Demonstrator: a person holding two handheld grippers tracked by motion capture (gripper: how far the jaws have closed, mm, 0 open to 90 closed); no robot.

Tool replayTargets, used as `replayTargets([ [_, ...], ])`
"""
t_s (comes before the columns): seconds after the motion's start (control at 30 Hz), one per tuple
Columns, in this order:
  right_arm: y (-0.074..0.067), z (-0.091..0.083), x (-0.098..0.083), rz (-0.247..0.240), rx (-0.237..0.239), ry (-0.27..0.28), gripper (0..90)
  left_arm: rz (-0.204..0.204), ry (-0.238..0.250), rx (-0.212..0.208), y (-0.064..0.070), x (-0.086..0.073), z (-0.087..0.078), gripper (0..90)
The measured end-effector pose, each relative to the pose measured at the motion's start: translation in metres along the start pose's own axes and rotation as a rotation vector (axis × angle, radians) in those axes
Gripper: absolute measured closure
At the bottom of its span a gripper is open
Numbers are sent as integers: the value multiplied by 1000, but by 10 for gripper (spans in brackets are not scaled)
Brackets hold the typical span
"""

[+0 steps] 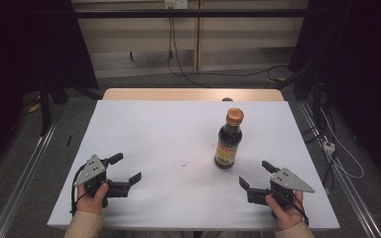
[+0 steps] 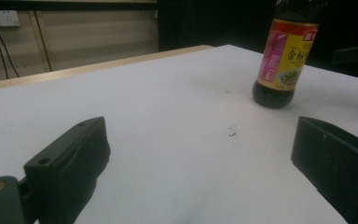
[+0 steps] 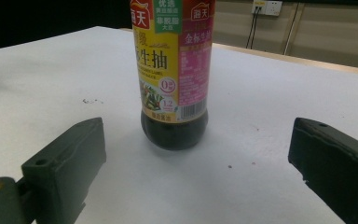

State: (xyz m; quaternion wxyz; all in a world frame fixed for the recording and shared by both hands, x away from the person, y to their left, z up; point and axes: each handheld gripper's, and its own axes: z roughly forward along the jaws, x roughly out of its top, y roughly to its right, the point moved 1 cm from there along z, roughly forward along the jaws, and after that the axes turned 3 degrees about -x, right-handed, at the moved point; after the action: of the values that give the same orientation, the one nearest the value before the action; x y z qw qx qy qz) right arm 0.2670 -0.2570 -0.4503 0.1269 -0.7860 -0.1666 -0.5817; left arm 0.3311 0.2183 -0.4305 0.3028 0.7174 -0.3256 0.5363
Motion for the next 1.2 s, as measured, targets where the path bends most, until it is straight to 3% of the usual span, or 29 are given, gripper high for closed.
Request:
replayTargets([
  [0.6,-9,9,7,-12,-3,1,40,-6,35,3,0,1,-2,40],
  [0.7,-10,14,12,9,-11,12,40,-3,32,6,0,2,-1,40],
  [0.9,-14,20,23,5,-18,7,42,-1,32,1,1,2,0,39],
  [1.03,-18,30,32,34,0,8,51,-11,36,9,-1,1,0,39],
  [1.2,-19,40,45,56,-13,17,63,-5,44,-1,1,3,-1,39],
])
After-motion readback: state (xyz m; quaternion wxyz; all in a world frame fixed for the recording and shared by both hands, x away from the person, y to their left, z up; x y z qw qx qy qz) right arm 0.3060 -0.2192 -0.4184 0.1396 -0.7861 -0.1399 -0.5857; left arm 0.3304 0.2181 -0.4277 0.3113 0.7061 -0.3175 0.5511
